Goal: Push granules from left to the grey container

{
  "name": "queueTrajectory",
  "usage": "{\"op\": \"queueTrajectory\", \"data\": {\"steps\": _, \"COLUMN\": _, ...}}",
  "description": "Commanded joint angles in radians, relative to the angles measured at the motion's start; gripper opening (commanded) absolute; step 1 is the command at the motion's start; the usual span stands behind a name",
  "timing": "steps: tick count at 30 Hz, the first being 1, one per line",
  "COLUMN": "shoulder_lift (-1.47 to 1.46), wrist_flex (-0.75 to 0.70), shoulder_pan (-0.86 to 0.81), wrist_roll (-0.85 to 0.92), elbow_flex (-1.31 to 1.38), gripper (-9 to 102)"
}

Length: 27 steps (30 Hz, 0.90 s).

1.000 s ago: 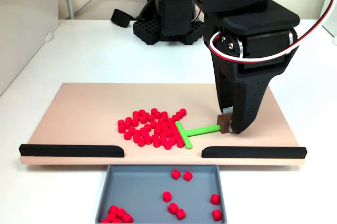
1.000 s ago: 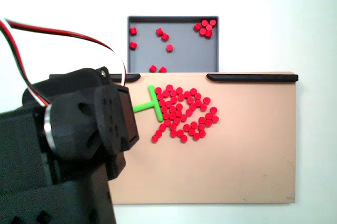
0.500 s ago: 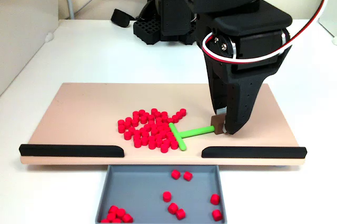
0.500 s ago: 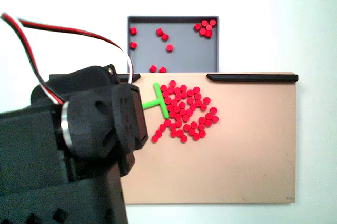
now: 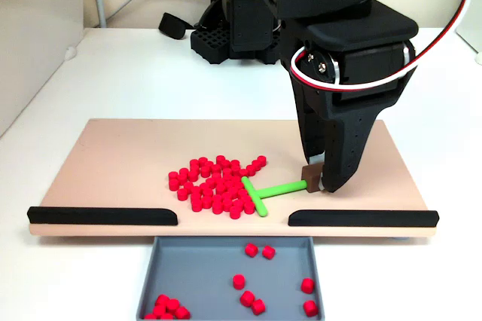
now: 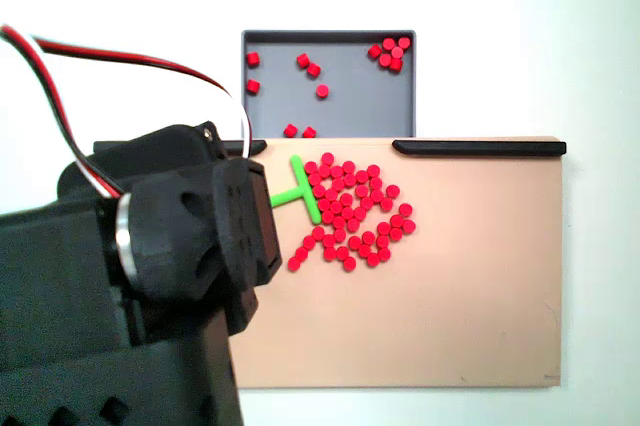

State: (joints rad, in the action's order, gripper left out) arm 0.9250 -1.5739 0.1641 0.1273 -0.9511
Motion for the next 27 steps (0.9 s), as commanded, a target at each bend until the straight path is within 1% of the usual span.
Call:
{"op": "queueTrajectory", "data": {"steps": 1, "shoulder_lift": 0.038, "wrist_flex": -0.006, "shoulder_pan": 0.015, "wrist_roll": -0.017, "elbow_flex": 0.000, "gripper": 0}}
{"op": "queueTrajectory", "data": {"steps": 10, "shoulder_lift": 0.193, "wrist_flex": -0.046, "shoulder_pan": 0.153, "wrist_roll": -0.060, "elbow_flex": 0.000, "gripper": 0}}
{"op": "queueTrajectory", "data": {"steps": 15, "shoulder_lift": 0.321, "wrist_flex": -0.103, "shoulder_pan": 0.212, "wrist_roll": 0.006, "elbow_flex": -0.003, "gripper": 0}}
{"op": "queueTrajectory", "data": {"steps": 19, "shoulder_lift": 0.474, "wrist_flex": -0.114, "shoulder_pan": 0.221, "wrist_roll": 0.181, "elbow_flex": -0.141, "gripper": 0}}
{"op": "queueTrajectory", "data": {"steps": 22, "shoulder_lift": 0.580, "wrist_flex": -0.114, "shoulder_pan": 0.207, "wrist_roll": 0.359, "elbow_flex": -0.275, "gripper": 0}}
{"op": "queueTrajectory", "data": {"steps": 27, "shoulder_lift": 0.676, "wrist_flex": -0.114, "shoulder_pan": 0.163, "wrist_roll": 0.676, "elbow_flex": -0.411, "gripper": 0}}
